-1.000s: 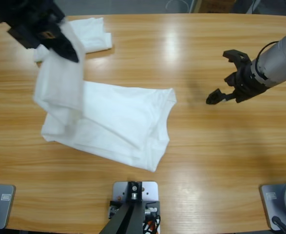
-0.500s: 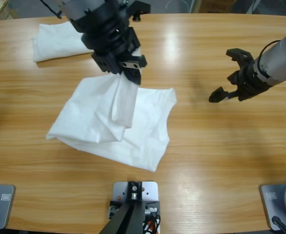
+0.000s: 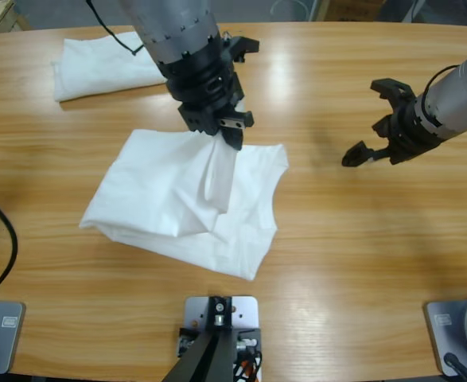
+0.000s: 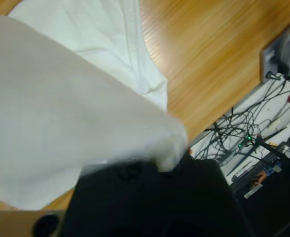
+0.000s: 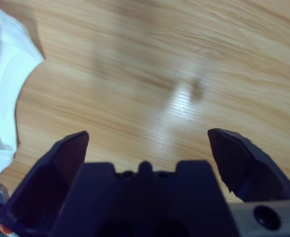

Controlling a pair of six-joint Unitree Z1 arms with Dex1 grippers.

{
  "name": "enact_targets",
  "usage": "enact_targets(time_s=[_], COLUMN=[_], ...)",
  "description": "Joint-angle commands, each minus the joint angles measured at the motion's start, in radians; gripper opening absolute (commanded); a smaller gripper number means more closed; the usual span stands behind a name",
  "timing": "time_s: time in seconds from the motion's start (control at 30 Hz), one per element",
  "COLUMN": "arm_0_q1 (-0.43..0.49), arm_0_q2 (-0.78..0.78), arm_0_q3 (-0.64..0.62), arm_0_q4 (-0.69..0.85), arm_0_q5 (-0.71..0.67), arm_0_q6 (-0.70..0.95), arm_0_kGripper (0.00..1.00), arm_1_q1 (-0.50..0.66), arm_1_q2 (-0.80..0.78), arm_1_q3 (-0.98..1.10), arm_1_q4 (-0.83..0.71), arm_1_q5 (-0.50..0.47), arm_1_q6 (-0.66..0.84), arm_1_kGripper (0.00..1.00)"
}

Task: Fold clothes

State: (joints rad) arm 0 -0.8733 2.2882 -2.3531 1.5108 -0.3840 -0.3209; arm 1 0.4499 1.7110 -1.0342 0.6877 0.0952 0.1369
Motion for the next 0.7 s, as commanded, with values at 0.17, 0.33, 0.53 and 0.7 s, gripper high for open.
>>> enact_targets(time_s=[0.17,0.33,0.53,0.7], arm_0_q1=[-0.005,0.023,0.131,0.177], arm_0_q2=[0.017,-0.126,-0.404,-0.465], arm_0_q3=[0.059,0.265,0.806,0.977], arm_0_q4=[0.149,0.125,-0.179,-0.351], arm_0_q5=[0.054,0.155,0.167,0.143], arm_0_q6=[-0.017,-0.031,-0.031,-0.021], arm_0_kGripper=[1.000,0.996,0.981,0.961], arm_1_q1=[-0.010,-0.010,0.014,0.097], arm_1_q2=[0.004,-0.059,-0.062,-0.036], arm_1_q3=[0.009,-0.002,-0.029,-0.063], arm_1_q4=[0.012,0.012,0.007,-0.039], arm_1_q5=[0.002,0.072,0.181,0.220], arm_1_q6=[-0.017,-0.040,-0.053,-0.038], arm_1_kGripper=[1.000,1.000,1.000,0.450])
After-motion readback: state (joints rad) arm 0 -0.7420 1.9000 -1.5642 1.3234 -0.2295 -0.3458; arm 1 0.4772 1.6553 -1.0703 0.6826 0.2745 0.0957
